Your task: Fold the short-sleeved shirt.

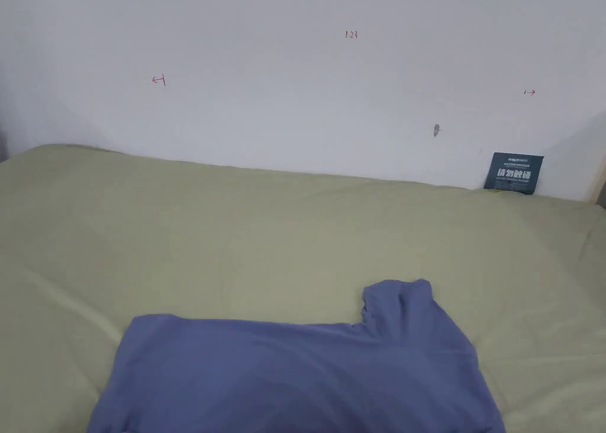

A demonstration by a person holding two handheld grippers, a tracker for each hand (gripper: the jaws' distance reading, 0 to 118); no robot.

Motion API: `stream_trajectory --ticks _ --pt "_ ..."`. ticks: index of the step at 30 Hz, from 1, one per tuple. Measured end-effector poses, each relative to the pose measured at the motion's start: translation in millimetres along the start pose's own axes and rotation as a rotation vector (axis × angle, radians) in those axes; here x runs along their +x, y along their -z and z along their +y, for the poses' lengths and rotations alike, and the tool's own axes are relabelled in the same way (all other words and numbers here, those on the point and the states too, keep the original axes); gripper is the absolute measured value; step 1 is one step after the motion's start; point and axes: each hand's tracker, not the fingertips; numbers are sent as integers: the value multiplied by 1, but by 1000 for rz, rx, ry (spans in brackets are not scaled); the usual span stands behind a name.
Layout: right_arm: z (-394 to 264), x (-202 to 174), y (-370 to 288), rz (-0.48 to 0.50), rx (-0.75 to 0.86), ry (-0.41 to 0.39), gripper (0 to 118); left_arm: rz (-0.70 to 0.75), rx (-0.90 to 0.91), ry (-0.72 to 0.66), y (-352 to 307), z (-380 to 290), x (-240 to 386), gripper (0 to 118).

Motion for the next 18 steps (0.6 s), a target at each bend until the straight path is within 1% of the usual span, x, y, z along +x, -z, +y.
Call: stream_trajectory --ticks 1,2,3,4,5,6,7,8,9,11,13,15,17,18 --pt "3 -7 -8 -1 27 -22 75 -22 50 23 -10 5 13 66" --pt "5 -17 -17 24 45 -49 75 -36 82 48 -18 9 27 64" --pt "7 -26 -23 42 58 -72 68 -51 98 68 -22 12 41 53" --pt "7 -39 -29 61 68 -96 68 -78 106 92 -26 14 57 53" --pt "6 -53 -33 73 93 -140 65 -87 127 115 -28 15 76 47" --pt "4 -65 -35 75 120 -180 58 -93 156 136 -30 14 92 33" --pt "-1 -82 -37 65 151 -224 37 -97 177 170 -28 11 112 11" --pt "-6 -99 -35 49 166 -273 8 -62 180 201 -22 6 129 0" --pt "-13 -111 -34 42 189 -289 2 -61 164 232 -16 1 140 0" --pt "-30 -137 -24 87 175 -323 1 -70 159 253 -9 -12 174 0" --pt "-52 -156 -13 106 175 -312 1 -78 164 241 -3 -31 196 0" --pt "-73 -169 0 122 163 -328 1 -85 143 254 0 -48 217 0" --pt "-91 -179 10 147 93 -374 1 -140 109 290 2 -66 225 0" --pt "-96 -178 12 159 71 -378 1 -149 91 301 2 -72 229 0"
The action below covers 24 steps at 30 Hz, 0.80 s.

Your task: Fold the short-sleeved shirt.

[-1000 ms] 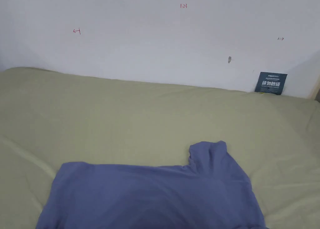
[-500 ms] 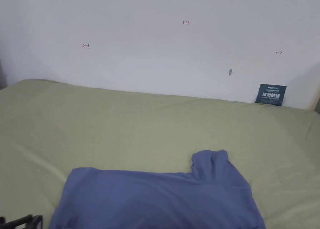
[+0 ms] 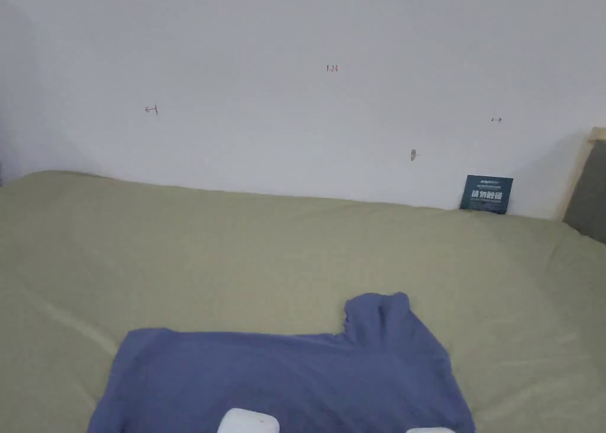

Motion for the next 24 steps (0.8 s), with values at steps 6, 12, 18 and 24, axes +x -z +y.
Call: stream_trajectory --ticks 6,12,18,24 --pt "1 12 6 -3 -7 31 1 10 -23 -14 11 -3 -15 0" --pt "46 52 28 -28 45 74 1 21 -35 -121 57 48 -92 0" --pt "94 102 57 -64 80 95 1 95 -97 -174 137 127 -212 21" --pt "130 149 112 -63 26 144 2 -1 -344 -189 253 161 -270 112"
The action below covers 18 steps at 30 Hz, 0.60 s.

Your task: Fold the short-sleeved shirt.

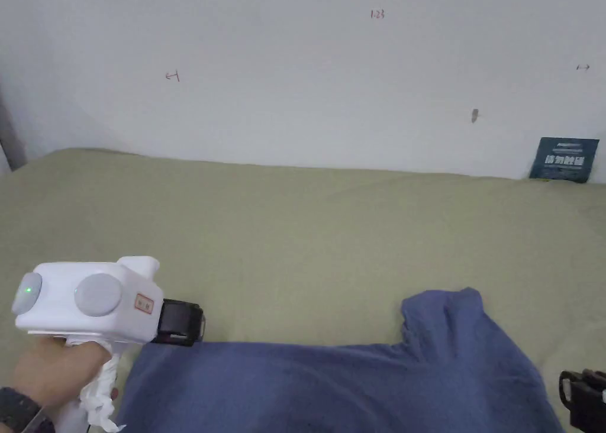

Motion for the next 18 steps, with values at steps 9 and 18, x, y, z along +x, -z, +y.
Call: stream_trajectory --ticks 9,18 --pt "75 68 120 -57 -256 -11 7 115 -108 25 76 -13 18 40" --pt "84 67 243 72 -554 81 98 97 -100 80 70 -20 30 0"
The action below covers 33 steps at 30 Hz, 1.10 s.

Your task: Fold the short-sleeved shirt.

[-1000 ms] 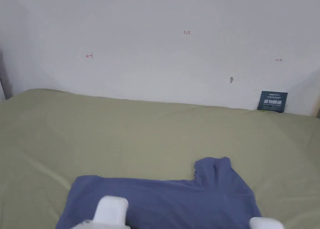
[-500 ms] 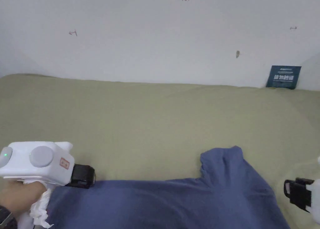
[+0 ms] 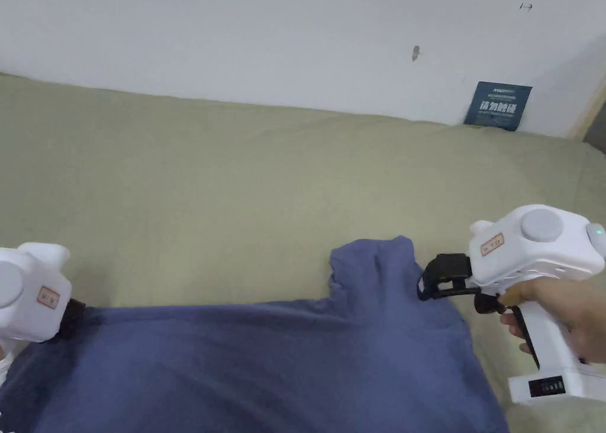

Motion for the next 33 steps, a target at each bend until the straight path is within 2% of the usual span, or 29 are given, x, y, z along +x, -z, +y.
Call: stream_trajectory --ticks 2,3,4,5,6,7,8,12,15,19,25,33 --pt "4 -11 10 -18 -39 -21 97 -8 6 -10 0 -2 -7 0" --pt "5 -18 13 -57 -53 -47 85 -10 9 -13 0 -2 -8 0" --pt "6 -26 15 -91 -72 -94 85 -15 12 -20 0 -3 -10 0" --pt "4 -33 15 -121 -91 -114 78 -17 15 -24 -1 -4 -12 0" --pt "3 -37 17 -153 -103 -120 57 -20 20 -23 -1 -5 -13 0" --pt "1 -41 18 -212 -105 -131 16 -22 20 -22 -1 -6 -15 0" --pt "-1 -40 15 -170 -74 -101 2 -26 24 -25 -2 -6 -16 0" --pt "-7 -34 3 -152 -35 -77 2 -50 29 -48 -5 -8 -23 0" --pt "-15 -34 -23 -87 62 -70 2 -78 63 -47 -22 -9 -26 0" --pt "-31 -45 -64 -65 135 -175 2 -119 117 -40 -52 -10 -31 0" --pt "-65 -58 -127 -52 211 -283 2 -157 175 18 -107 -21 -28 0" --pt "-146 -49 -196 32 267 -311 2 -162 206 152 -173 -77 -23 0"
